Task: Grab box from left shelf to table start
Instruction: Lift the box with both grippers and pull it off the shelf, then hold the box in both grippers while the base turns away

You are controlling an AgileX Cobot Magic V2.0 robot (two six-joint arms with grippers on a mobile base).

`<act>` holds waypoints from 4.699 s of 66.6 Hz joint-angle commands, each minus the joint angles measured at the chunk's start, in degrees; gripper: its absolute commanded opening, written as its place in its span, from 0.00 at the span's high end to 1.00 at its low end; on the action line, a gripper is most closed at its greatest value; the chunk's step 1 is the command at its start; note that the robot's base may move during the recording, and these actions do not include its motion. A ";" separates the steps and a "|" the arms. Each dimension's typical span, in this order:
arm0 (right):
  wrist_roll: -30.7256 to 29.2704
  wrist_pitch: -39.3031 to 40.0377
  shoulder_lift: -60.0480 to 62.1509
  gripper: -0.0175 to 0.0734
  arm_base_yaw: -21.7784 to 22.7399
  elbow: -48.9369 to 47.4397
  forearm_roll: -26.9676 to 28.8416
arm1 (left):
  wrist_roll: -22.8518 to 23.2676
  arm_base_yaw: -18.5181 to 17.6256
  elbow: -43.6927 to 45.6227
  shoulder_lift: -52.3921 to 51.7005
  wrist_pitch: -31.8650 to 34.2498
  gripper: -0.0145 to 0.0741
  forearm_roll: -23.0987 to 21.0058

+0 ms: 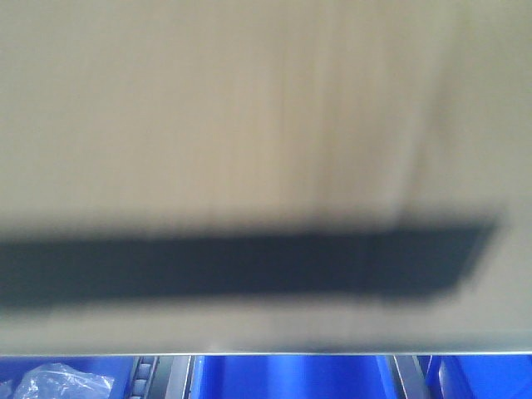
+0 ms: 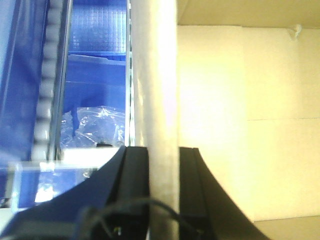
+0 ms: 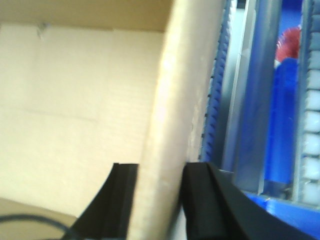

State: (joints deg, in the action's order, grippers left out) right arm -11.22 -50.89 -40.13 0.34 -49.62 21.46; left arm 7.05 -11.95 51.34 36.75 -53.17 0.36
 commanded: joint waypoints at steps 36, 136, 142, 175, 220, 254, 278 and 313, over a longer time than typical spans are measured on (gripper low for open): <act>-1.00 10.14 28.84 0.74 0.25 0.62 3.77 | -0.08 -0.25 -1.34 -24.46 13.68 0.94 0.32; -1.00 11.39 32.06 0.74 0.37 0.62 4.41 | -0.18 -0.36 -1.34 -28.44 17.41 0.94 0.32; -1.00 11.39 32.06 0.74 0.37 0.62 4.41 | -0.18 -0.36 -1.42 -28.44 17.41 0.94 0.32; -1.00 11.39 32.06 0.74 0.37 0.62 4.41 | -0.18 -0.36 -1.42 -28.44 17.41 0.95 0.32; -1.00 11.39 32.06 0.74 0.37 0.62 4.41 | -0.18 -0.36 -1.42 -28.44 17.41 0.95 0.32; -1.00 11.39 32.06 0.74 0.37 0.62 4.41 | -0.18 -0.36 -1.42 -28.44 17.41 0.95 0.32; -1.00 11.39 32.06 0.74 0.37 0.62 4.41 | -0.18 -0.36 -1.42 -28.44 17.41 0.95 0.32; -1.00 11.39 32.06 0.74 0.37 0.62 4.41 | -0.18 -0.36 -1.42 -28.44 17.41 0.95 0.32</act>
State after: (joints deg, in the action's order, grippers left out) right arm -11.81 -47.56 -6.86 0.45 -47.23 25.95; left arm 5.93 -11.95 47.76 7.51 -47.73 -0.79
